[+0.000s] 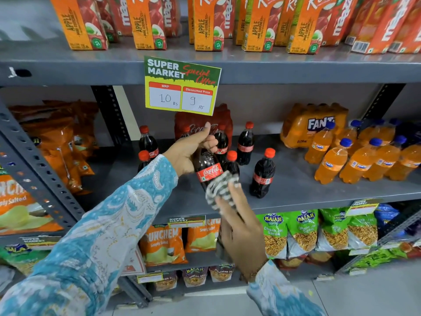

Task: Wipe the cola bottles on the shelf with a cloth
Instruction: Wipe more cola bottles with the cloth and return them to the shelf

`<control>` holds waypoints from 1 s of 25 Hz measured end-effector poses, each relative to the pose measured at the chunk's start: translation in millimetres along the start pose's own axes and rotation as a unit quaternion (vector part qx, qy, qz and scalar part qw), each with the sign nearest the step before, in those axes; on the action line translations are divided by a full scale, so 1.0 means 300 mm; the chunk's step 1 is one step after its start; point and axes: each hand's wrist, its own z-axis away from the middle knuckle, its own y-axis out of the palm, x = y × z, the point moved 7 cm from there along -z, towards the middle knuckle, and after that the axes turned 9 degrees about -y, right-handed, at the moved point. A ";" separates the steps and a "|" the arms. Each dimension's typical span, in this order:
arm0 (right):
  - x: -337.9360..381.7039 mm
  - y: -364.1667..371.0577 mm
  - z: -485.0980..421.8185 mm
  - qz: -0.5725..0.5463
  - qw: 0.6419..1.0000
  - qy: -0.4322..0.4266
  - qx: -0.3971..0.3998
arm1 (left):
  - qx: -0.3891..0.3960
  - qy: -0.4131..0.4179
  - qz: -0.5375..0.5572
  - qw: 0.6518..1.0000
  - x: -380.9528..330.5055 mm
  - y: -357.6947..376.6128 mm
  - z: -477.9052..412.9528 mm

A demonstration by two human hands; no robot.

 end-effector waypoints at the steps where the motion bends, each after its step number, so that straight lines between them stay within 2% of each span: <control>1: -0.006 -0.005 -0.044 -0.012 1.000 0.009 -0.017 | 0.009 0.003 0.000 1.000 -0.002 0.011 -0.002; 6: 0.007 0.071 -0.213 0.054 0.997 -0.015 0.058 | 0.048 -0.001 -0.086 0.995 -0.004 0.078 0.008; 10: 0.037 0.080 -0.158 0.103 0.990 -0.056 0.079 | 0.004 -0.014 -0.097 0.995 0.000 0.042 0.009; 14: 0.077 0.089 -0.057 0.129 0.980 -0.117 0.090 | -0.041 0.015 -0.116 0.992 -0.020 0.013 0.011; 17: 0.045 0.117 0.028 0.120 0.980 -0.076 0.139 | -0.084 0.066 -0.102 0.989 -0.056 -0.033 -0.011; 19: -0.010 0.112 0.064 0.081 0.985 -0.003 0.154 | -0.120 0.121 -0.109 0.979 -0.072 -0.070 -0.032; 21: -0.053 0.085 0.073 0.026 0.990 0.056 0.127 | -0.138 0.171 -0.118 0.969 -0.066 -0.086 -0.049; 25: -0.089 0.023 -0.002 -0.038 0.995 0.085 0.023 | -0.185 0.226 -0.234 0.927 -0.008 -0.098 -0.077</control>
